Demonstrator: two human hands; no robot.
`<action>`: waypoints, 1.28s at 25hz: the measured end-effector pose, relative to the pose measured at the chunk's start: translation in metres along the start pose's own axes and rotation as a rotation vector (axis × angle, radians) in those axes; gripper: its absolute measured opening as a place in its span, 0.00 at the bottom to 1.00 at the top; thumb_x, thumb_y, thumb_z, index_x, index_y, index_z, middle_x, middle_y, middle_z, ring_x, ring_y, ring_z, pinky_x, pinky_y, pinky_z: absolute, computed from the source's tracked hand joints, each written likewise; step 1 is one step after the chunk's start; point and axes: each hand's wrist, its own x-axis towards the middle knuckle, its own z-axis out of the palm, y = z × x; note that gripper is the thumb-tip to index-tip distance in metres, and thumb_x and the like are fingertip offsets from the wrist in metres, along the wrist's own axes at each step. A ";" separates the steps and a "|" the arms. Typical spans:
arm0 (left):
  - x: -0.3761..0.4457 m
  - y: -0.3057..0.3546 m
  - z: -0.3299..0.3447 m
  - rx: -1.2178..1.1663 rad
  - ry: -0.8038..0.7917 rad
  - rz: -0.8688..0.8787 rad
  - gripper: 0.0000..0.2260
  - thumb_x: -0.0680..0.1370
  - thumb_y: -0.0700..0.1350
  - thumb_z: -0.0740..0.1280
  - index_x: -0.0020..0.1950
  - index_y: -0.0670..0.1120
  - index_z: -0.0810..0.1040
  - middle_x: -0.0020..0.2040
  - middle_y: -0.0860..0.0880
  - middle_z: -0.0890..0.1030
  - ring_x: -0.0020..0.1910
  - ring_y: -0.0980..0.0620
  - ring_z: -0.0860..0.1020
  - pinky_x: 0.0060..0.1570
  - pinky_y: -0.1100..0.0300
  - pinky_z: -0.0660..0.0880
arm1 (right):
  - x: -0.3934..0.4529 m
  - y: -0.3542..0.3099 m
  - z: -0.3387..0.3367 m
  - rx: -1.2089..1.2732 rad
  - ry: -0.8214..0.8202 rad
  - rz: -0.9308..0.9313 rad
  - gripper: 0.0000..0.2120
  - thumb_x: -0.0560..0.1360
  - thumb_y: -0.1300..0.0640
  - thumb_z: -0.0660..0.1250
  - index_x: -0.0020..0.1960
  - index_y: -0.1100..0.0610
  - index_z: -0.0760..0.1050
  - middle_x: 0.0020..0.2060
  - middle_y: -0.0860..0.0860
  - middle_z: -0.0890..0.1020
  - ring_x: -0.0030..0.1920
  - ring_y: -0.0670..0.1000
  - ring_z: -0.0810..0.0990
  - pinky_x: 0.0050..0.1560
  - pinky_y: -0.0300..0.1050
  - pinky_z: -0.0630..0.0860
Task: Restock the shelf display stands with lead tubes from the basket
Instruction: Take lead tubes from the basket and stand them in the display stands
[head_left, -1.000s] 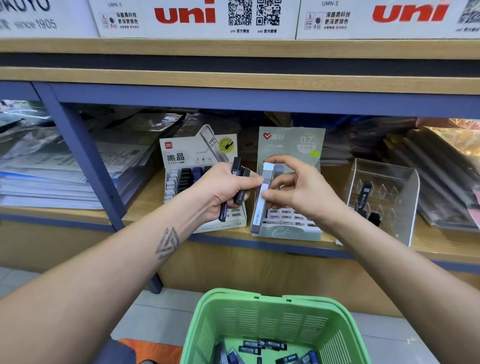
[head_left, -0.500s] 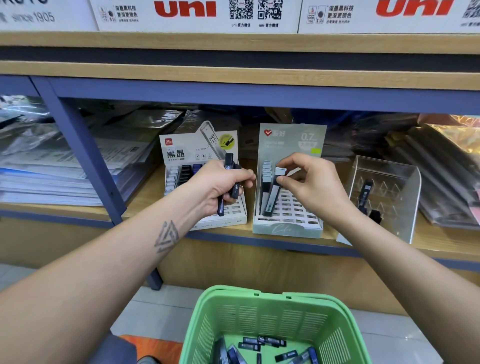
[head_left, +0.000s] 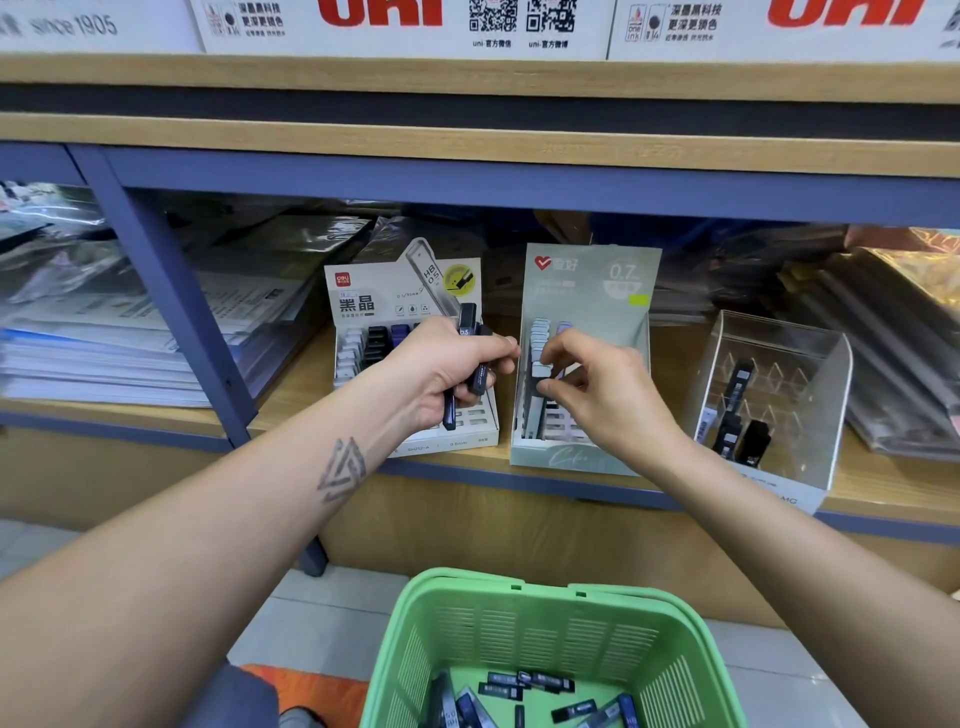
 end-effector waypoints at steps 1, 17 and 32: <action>0.000 0.000 0.000 0.003 0.001 0.000 0.08 0.79 0.39 0.70 0.53 0.33 0.81 0.36 0.43 0.80 0.24 0.56 0.69 0.19 0.67 0.59 | -0.001 0.001 0.002 -0.019 0.000 -0.025 0.10 0.76 0.61 0.74 0.55 0.54 0.77 0.46 0.49 0.82 0.42 0.49 0.83 0.48 0.51 0.82; -0.006 0.008 0.011 -0.139 0.030 0.009 0.13 0.81 0.49 0.69 0.50 0.39 0.84 0.30 0.49 0.74 0.25 0.56 0.64 0.18 0.67 0.57 | 0.007 -0.019 -0.018 0.154 0.157 0.080 0.04 0.79 0.56 0.69 0.53 0.52 0.81 0.37 0.48 0.83 0.32 0.46 0.81 0.37 0.43 0.77; -0.017 0.015 0.011 -0.219 -0.082 0.193 0.01 0.78 0.34 0.69 0.47 0.37 0.80 0.30 0.51 0.75 0.25 0.57 0.64 0.19 0.68 0.56 | 0.006 -0.031 -0.033 0.684 -0.085 0.269 0.19 0.71 0.71 0.76 0.59 0.61 0.77 0.40 0.60 0.84 0.40 0.60 0.85 0.47 0.51 0.85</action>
